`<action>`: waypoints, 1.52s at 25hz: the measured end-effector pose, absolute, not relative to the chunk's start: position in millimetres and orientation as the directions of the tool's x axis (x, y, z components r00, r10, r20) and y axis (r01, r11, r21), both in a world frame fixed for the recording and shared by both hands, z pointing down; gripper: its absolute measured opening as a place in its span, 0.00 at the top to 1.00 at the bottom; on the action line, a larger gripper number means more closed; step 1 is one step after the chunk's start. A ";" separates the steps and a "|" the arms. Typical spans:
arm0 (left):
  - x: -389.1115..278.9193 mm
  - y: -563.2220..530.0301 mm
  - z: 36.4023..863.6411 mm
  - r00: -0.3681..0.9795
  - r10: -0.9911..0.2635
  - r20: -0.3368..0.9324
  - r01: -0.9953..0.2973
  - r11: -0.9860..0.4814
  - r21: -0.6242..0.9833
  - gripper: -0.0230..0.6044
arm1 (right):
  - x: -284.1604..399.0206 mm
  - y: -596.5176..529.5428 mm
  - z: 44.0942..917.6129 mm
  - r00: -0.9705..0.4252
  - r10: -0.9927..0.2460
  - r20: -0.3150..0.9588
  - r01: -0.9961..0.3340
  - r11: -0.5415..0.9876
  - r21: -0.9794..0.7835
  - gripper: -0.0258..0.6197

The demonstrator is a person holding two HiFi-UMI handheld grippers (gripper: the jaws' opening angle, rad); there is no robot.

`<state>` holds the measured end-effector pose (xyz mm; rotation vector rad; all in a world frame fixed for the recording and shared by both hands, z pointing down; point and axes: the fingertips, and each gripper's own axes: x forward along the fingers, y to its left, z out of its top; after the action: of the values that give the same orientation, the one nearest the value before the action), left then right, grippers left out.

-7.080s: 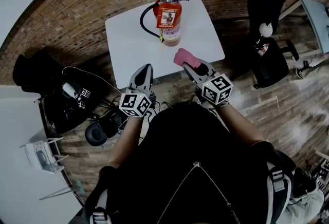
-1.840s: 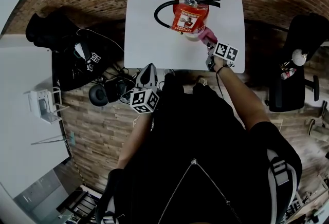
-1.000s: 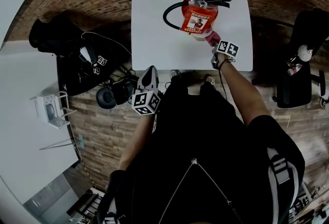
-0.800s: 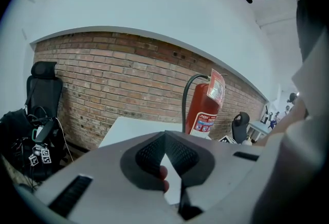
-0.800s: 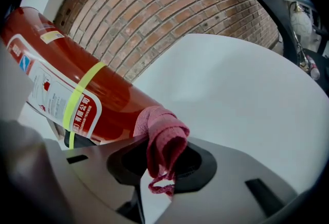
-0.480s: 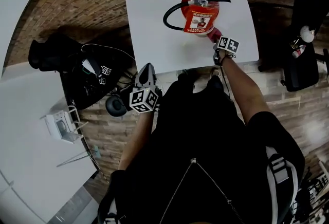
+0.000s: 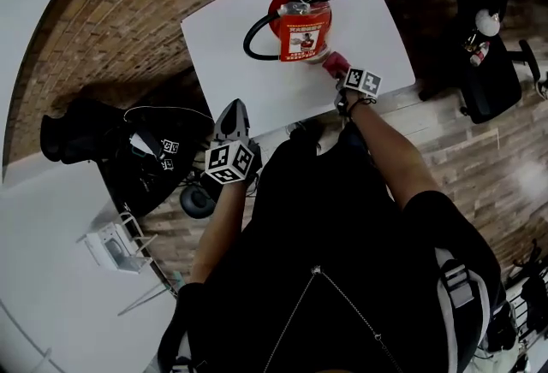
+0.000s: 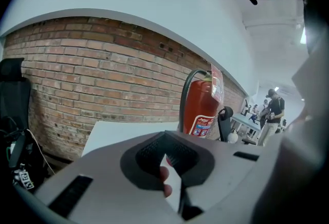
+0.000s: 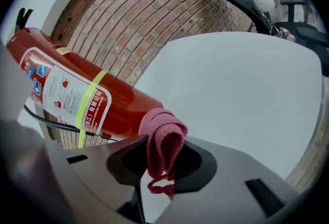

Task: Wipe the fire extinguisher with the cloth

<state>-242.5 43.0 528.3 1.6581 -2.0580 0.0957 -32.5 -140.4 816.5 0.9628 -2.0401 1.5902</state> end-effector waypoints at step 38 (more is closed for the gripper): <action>-207.1 -31.4 486.6 -0.088 -0.934 0.347 -0.992 0.113 0.050 0.95 | -49.0 -130.9 637.1 -0.860 -0.387 0.334 -0.430 0.194 -0.882 0.78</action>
<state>-207.1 -31.4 486.6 1.8941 -2.1024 0.2851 -49.0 -130.9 637.1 0.8206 -2.3984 1.7921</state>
